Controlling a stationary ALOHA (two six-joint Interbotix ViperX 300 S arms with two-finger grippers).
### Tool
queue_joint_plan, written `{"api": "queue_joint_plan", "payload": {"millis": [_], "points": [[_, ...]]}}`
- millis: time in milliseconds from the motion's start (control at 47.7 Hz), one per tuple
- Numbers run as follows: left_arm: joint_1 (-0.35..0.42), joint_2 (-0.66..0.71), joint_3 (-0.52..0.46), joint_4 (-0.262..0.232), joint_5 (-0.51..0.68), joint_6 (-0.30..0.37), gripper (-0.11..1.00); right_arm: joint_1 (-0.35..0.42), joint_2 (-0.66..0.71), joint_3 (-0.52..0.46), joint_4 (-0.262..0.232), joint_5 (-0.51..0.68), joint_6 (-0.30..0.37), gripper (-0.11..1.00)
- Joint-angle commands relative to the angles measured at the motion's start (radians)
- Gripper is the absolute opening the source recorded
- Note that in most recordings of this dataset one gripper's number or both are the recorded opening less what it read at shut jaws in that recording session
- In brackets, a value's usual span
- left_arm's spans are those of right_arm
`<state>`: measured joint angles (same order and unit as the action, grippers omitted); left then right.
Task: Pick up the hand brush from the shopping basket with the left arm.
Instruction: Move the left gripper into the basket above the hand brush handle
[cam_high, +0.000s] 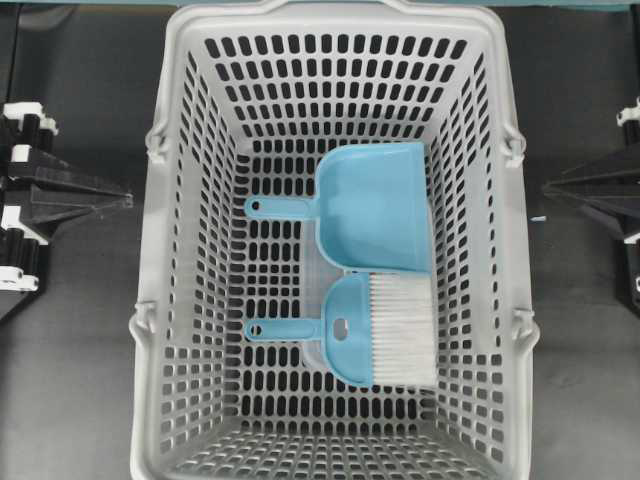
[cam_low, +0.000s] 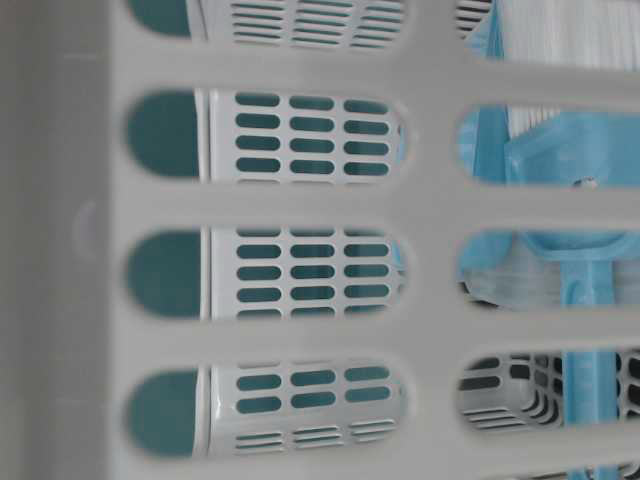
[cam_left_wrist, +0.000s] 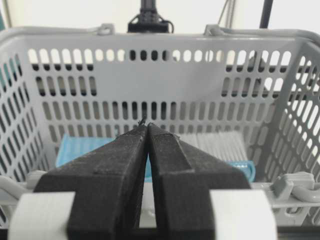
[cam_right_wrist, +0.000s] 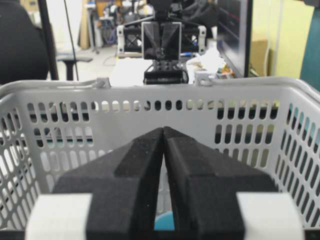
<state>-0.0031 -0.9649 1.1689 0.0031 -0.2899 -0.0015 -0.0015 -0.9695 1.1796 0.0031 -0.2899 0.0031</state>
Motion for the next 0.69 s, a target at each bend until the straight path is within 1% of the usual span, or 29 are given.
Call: {"api": "queue_joint_plan", "payload": {"millis": [0,21,84,168,231,356,461,545,587,671], "points": [[-0.015,0.015,-0.078,0.040,0.109,-0.025,0.06,0.008,0.012,-0.029,0.003,-0.008,0.012,0.00],[-0.015,0.021,-0.094,0.040,0.143,-0.028,0.06,0.006,0.012,-0.037,0.008,-0.006,0.012,0.00],[-0.015,0.041,-0.150,0.040,0.242,-0.032,0.00,0.008,0.014,-0.048,0.014,0.008,0.015,0.00],[-0.021,0.072,-0.230,0.040,0.357,-0.032,0.00,0.008,0.014,-0.058,0.014,0.051,0.021,0.00],[-0.028,0.107,-0.308,0.041,0.457,-0.031,0.00,0.008,0.014,-0.066,0.014,0.101,0.023,0.00],[-0.037,0.204,-0.443,0.040,0.641,-0.031,0.00,0.009,0.014,-0.081,0.015,0.196,0.025,0.00],[-0.051,0.285,-0.538,0.040,0.750,-0.031,0.00,0.008,0.014,-0.098,0.015,0.268,0.021,0.00],[-0.061,0.356,-0.614,0.040,0.808,-0.043,0.00,0.006,0.014,-0.107,0.015,0.318,0.018,0.01],[-0.074,0.387,-0.647,0.041,0.834,-0.046,0.00,0.006,0.012,-0.107,0.015,0.328,0.018,0.04],[-0.081,0.442,-0.710,0.040,0.905,-0.066,0.00,0.006,0.012,-0.106,0.015,0.339,0.021,0.20]]}}
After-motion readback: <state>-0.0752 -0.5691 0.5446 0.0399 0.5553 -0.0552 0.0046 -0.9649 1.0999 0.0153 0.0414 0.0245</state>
